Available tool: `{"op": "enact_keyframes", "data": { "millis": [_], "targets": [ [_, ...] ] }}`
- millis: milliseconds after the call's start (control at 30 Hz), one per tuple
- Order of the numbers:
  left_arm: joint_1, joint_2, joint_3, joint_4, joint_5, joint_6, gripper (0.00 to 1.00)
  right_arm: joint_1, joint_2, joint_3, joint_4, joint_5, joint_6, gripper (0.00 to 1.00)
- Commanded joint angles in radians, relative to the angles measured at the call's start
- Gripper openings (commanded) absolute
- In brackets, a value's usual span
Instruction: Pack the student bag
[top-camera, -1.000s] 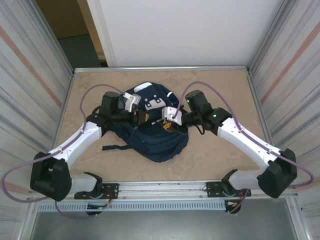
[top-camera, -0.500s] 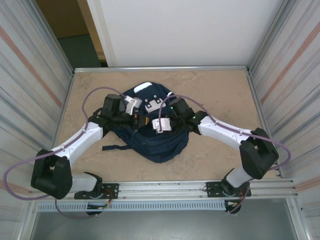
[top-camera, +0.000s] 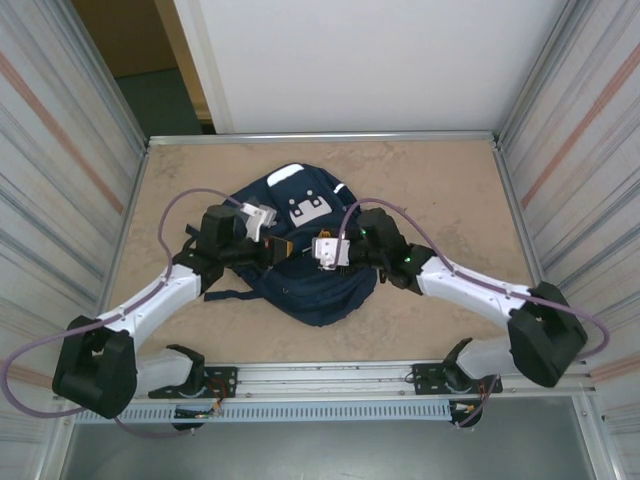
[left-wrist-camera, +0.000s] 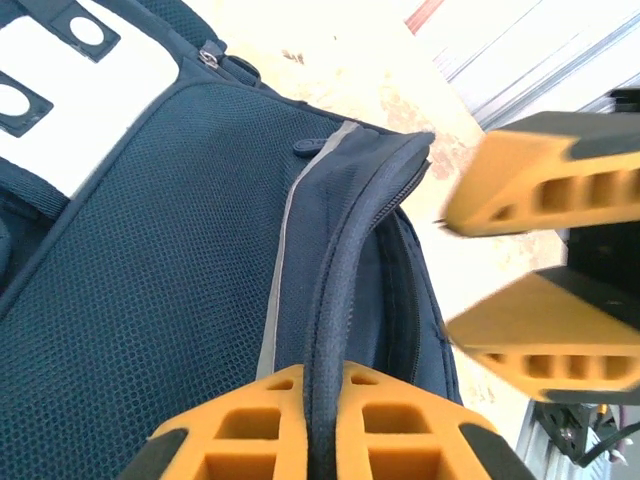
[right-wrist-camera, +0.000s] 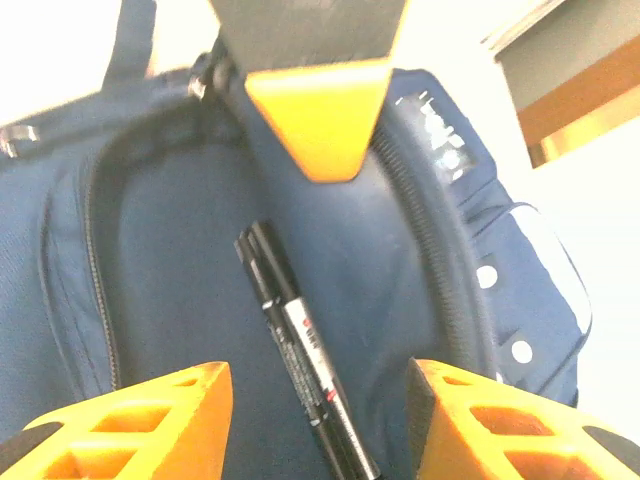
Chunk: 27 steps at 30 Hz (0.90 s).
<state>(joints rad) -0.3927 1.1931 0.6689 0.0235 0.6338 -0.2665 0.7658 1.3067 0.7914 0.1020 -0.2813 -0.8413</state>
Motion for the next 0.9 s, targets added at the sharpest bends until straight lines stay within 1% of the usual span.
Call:
{"op": "enact_keyframes", "data": {
  "millis": [0, 33, 67, 100, 133, 167, 233, 333, 433, 467, 500, 533, 567, 633, 733, 800, 867],
  "targets": [
    [-0.001, -0.054, -0.017, -0.008, -0.064, 0.016, 0.17, 0.011, -0.118, -0.026, 0.122, -0.107, 0.257, 0.52],
    [-0.003, -0.061, -0.030, 0.000, -0.083, 0.011, 0.25, 0.024, -0.151, -0.026, 0.129, -0.115, 0.349, 0.57],
    [-0.003, -0.068, -0.041, 0.007, -0.101, -0.007, 0.35, 0.040, -0.179, -0.012, 0.120, -0.101, 0.433, 0.66],
    [-0.005, -0.077, -0.050, 0.008, -0.110, -0.026, 0.40, 0.052, -0.198, 0.005, 0.094, -0.082, 0.507, 0.72],
    [-0.005, -0.091, -0.058, 0.004, -0.111, -0.039, 0.42, 0.062, -0.213, 0.031, 0.043, -0.074, 0.565, 0.84],
    [-0.006, -0.110, -0.064, -0.012, -0.117, -0.047, 0.44, 0.069, -0.224, 0.055, -0.015, -0.066, 0.613, 0.99],
    [-0.009, -0.151, -0.076, -0.051, -0.146, -0.078, 0.49, 0.076, -0.237, 0.097, -0.106, -0.039, 0.695, 0.99],
    [-0.009, -0.233, -0.097, -0.129, -0.211, -0.135, 0.60, 0.079, -0.258, 0.144, -0.213, 0.064, 0.808, 0.99],
    [-0.009, -0.321, -0.108, -0.216, -0.233, -0.135, 0.64, 0.077, -0.304, 0.164, -0.298, 0.193, 0.806, 0.99],
    [-0.009, -0.354, -0.122, -0.228, -0.246, -0.140, 0.65, 0.073, -0.311, 0.147, -0.282, 0.233, 0.822, 0.99],
    [-0.009, -0.380, -0.137, -0.234, -0.265, -0.153, 0.69, 0.070, -0.350, 0.125, -0.252, 0.270, 0.864, 0.99],
    [-0.009, -0.409, -0.158, -0.239, -0.301, -0.188, 0.74, 0.062, -0.368, 0.095, -0.223, 0.295, 0.922, 0.99],
    [-0.008, -0.431, -0.173, -0.254, -0.345, -0.237, 0.78, 0.045, -0.378, 0.072, -0.205, 0.306, 0.978, 0.99],
    [0.000, -0.449, -0.189, -0.269, -0.386, -0.320, 0.76, 0.002, -0.365, 0.050, -0.205, 0.312, 1.096, 0.99],
    [0.006, -0.400, -0.191, -0.232, -0.320, -0.373, 0.75, -0.069, -0.283, 0.083, -0.321, 0.254, 1.251, 0.99],
    [0.006, -0.326, -0.149, -0.249, -0.268, -0.387, 0.77, -0.087, -0.225, 0.102, -0.397, 0.228, 1.313, 0.92],
    [0.009, -0.242, -0.088, -0.309, -0.223, -0.377, 0.79, -0.087, -0.178, 0.109, -0.450, 0.221, 1.332, 0.90]
  ]
}}
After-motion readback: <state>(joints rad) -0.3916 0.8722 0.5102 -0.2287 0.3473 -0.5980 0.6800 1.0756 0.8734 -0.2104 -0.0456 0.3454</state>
